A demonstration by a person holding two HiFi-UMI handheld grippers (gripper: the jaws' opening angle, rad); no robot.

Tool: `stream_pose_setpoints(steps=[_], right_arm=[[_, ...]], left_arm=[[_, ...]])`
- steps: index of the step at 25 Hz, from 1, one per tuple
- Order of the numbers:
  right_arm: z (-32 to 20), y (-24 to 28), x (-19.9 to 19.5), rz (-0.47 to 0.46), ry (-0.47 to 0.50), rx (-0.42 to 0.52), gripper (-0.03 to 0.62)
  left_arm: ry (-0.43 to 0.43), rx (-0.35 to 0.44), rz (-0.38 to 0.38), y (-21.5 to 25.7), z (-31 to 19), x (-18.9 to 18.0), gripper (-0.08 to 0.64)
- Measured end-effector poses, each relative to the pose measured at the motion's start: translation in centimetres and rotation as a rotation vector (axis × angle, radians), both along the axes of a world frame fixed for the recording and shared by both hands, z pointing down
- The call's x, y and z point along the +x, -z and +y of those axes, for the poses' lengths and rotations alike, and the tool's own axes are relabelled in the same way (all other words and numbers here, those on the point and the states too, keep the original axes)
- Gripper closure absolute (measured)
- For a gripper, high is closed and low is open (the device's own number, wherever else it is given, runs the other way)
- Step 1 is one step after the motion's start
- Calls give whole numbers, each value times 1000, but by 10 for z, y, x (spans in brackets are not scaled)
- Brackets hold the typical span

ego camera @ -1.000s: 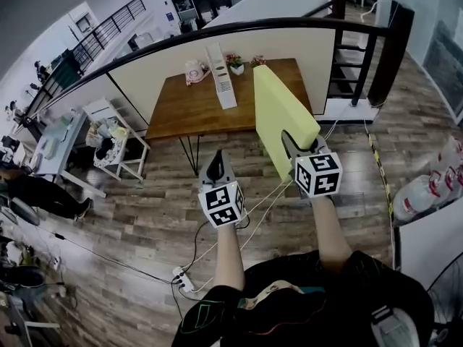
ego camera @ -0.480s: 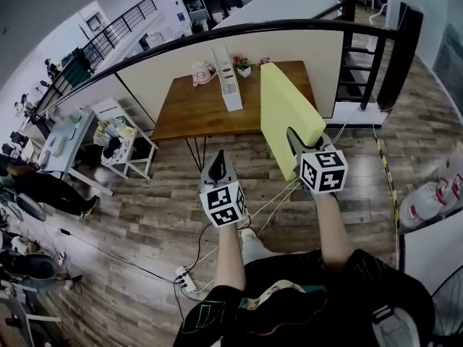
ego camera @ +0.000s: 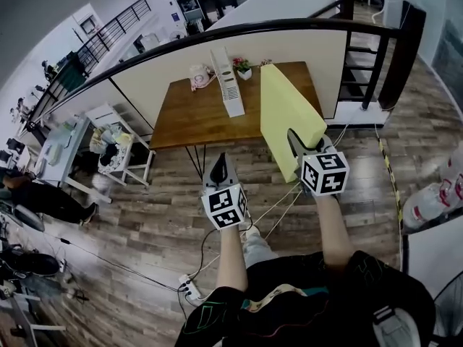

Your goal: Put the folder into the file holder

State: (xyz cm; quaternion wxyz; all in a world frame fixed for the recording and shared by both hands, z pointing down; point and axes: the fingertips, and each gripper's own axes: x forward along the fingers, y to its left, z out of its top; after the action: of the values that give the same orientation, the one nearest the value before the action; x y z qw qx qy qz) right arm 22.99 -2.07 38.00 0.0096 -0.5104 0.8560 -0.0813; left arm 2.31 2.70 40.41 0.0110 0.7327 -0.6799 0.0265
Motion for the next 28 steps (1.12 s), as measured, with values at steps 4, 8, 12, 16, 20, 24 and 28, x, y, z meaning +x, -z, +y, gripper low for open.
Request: stream_pose_setpoints(steps=[4, 8, 12, 16, 20, 24, 28], right_arm=[[-23, -14, -15, 13, -10, -34, 440], [-51, -9, -34, 17, -21, -19, 440], [-78, -5, -59, 26, -20, -18, 440], [-105, 6, -85, 54, -13, 4, 440], [-127, 18, -108, 86, -17, 20, 440], [-151, 30, -133, 89, -20, 37, 440], [-176, 41, -164, 90, -9, 60, 440]], left_arm=[[-1, -36, 23, -17, -23, -17, 566], [7, -72, 41, -34, -49, -39, 566], [12, -101, 0, -48, -74, -63, 566], [9, -87, 19, -46, -105, -83, 566], [-6, -71, 53, -42, -131, -100, 566], [-13, -36, 65, -30, -158, -126, 566], [-6, -6, 72, -17, -184, -159, 566]])
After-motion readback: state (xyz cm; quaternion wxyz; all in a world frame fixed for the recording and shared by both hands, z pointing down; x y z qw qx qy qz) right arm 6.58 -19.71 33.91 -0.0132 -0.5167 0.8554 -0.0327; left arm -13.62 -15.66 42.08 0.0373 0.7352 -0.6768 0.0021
